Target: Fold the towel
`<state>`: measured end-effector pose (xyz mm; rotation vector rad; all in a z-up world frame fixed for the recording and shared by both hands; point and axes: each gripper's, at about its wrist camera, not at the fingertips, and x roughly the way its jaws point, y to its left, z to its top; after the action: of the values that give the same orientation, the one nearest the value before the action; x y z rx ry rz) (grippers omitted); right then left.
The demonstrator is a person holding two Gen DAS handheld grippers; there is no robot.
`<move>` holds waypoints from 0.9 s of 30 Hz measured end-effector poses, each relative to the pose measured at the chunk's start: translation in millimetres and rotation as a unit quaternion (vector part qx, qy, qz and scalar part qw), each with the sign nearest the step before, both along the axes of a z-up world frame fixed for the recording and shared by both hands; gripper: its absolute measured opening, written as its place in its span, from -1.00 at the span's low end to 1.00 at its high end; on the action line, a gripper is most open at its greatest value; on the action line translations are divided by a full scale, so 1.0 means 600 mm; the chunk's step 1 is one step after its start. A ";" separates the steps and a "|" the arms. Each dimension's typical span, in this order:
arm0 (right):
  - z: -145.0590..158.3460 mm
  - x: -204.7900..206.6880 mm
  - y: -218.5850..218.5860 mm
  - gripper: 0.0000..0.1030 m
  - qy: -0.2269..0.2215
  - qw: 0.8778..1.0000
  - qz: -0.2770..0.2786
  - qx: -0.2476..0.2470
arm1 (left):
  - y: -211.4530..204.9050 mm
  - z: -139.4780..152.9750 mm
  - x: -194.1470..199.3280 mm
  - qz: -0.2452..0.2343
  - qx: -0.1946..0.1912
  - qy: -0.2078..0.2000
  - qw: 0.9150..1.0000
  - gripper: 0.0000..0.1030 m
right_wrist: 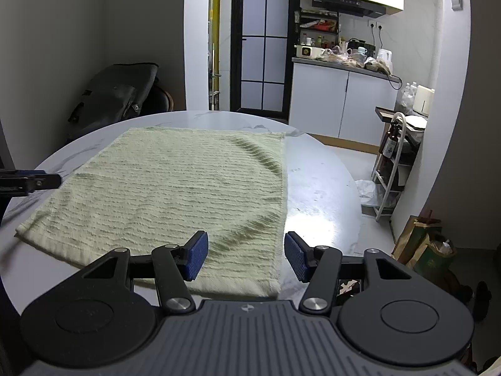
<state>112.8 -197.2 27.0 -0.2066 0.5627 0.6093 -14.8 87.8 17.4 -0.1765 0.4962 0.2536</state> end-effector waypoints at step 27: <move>-0.022 -0.008 -0.048 0.14 0.001 1.000 0.010 0.004 | -0.063 -0.004 -0.055 -0.015 0.014 0.023 1.000 0.25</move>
<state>107.8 -225.9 14.1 -0.2036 0.5605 0.6313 -47.9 50.0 15.2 -0.1356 0.5403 0.2365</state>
